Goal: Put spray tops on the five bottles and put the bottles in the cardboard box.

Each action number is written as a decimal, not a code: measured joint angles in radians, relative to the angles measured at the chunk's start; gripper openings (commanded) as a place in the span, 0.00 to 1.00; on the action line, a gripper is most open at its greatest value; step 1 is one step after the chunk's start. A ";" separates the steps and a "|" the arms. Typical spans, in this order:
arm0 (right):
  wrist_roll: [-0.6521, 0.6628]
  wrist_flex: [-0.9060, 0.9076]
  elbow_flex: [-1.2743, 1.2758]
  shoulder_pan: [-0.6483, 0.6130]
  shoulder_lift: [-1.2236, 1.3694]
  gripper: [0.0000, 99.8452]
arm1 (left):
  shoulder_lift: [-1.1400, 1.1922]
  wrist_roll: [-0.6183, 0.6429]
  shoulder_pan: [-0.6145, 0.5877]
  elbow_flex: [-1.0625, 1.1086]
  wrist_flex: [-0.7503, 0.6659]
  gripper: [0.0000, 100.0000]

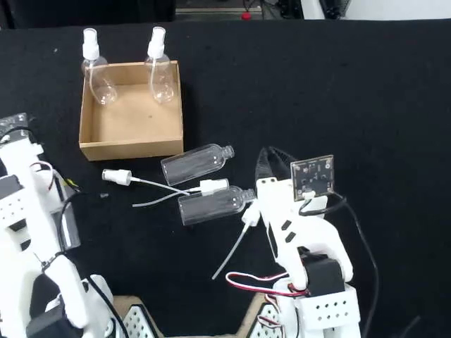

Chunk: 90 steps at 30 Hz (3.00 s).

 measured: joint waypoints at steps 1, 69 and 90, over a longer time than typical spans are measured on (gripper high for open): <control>0.005 0.000 0.000 0.000 0.000 0.03 | -0.003 0.025 0.006 0.005 0.000 0.11; -0.195 0.288 -0.450 -0.178 1.250 0.16 | -0.017 0.129 0.025 0.060 -0.002 0.11; -0.086 0.187 -0.404 -0.092 1.250 0.01 | -0.017 0.129 0.025 0.060 -0.002 0.11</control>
